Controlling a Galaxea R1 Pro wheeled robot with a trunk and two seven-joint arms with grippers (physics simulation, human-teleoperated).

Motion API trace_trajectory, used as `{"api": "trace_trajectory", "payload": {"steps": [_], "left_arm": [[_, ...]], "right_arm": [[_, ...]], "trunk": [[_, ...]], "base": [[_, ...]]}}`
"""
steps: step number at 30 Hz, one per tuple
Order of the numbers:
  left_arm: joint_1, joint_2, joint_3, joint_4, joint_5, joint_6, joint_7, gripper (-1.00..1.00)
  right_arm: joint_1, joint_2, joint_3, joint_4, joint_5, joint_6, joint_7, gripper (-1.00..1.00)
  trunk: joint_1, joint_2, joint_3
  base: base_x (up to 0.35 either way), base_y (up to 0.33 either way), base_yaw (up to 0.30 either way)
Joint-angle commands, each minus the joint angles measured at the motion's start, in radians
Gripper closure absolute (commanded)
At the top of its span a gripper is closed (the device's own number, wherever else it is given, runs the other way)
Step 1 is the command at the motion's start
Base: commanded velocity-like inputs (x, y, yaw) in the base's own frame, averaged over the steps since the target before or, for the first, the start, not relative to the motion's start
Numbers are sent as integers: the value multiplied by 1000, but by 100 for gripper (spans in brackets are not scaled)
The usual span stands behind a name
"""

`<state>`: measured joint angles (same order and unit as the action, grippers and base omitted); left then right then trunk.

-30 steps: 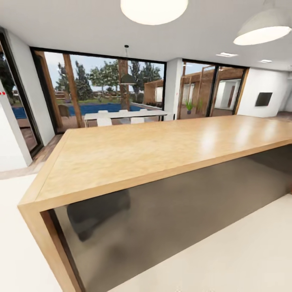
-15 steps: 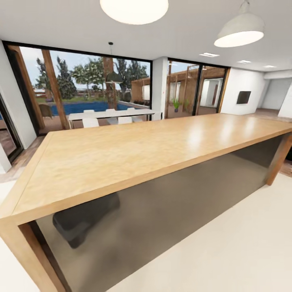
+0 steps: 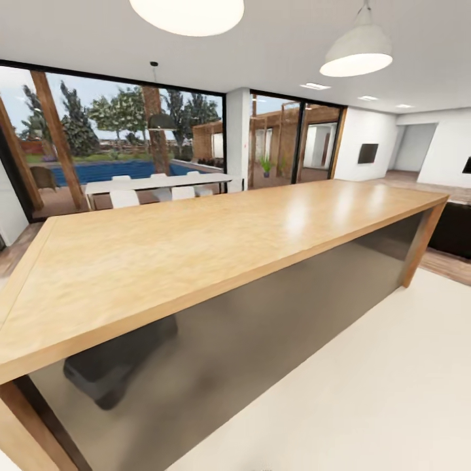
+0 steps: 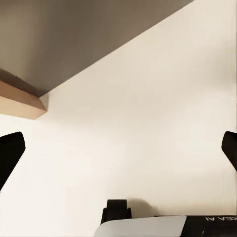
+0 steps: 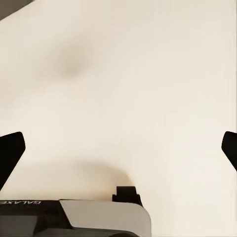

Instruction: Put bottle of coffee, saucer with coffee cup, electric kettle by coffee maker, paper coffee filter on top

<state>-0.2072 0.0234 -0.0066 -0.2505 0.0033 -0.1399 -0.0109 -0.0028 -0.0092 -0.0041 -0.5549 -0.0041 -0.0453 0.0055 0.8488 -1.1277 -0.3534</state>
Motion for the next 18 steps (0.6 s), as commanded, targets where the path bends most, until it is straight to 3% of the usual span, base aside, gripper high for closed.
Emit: {"api": "trace_trajectory", "payload": {"steps": [1, 18], "left_arm": [[2, -1, -1, 2, 0, -21, 4, -100], [6, 12, 2, 2, 10, -44, 8, -100]], "right_arm": [[0, 0, -1, 7, 0, -8, 1, -100], [0, 0, -4, 15, -2, -22, -1, -100]], "trunk": [[-4, 7, 2], [-69, 126, 43]], "base": [[0, 0, -281], [0, 0, -263]]}}
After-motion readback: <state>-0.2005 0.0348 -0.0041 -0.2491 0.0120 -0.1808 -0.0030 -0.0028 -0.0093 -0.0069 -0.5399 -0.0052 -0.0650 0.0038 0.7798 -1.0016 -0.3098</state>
